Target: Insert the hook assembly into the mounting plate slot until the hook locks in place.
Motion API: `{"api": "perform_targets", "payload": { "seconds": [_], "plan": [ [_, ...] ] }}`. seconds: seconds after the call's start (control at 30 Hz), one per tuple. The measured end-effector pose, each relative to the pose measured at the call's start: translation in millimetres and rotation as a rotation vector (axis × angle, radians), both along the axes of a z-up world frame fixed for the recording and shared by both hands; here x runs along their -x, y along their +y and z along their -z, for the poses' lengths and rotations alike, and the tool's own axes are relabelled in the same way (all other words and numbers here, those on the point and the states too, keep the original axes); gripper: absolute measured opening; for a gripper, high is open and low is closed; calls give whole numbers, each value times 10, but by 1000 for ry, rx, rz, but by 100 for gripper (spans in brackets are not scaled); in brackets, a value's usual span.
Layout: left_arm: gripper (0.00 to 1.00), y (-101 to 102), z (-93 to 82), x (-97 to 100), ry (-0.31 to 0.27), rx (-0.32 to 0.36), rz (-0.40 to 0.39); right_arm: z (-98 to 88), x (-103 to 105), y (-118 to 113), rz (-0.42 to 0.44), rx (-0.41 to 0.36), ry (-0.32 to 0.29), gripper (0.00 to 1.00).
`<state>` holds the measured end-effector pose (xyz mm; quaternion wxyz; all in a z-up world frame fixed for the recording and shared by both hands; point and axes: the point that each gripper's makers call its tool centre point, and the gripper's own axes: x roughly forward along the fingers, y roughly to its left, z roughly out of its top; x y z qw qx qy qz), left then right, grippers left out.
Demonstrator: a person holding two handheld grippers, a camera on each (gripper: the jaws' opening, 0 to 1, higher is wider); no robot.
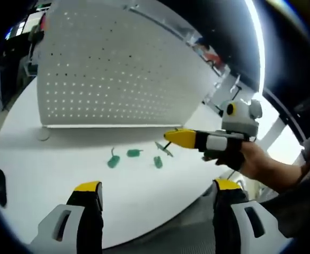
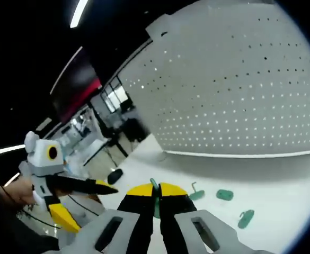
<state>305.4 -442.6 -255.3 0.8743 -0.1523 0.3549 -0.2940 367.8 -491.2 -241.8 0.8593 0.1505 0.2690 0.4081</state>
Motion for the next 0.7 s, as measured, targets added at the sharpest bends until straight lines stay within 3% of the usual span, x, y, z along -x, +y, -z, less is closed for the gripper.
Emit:
{"api": "perform_targets", "payload": {
  "seconds": [0.23, 0.5, 0.7],
  "plan": [
    [81, -53, 15, -49, -9, 2, 0, -128, 156, 76, -9, -13, -29, 0],
    [68, -102, 2, -87, -26, 4, 5, -253, 282, 171, -12, -45, -52, 0],
    [58, -175, -73, -111, -41, 56, 8, -372, 347, 215, 11, -95, -64, 0]
  ]
}}
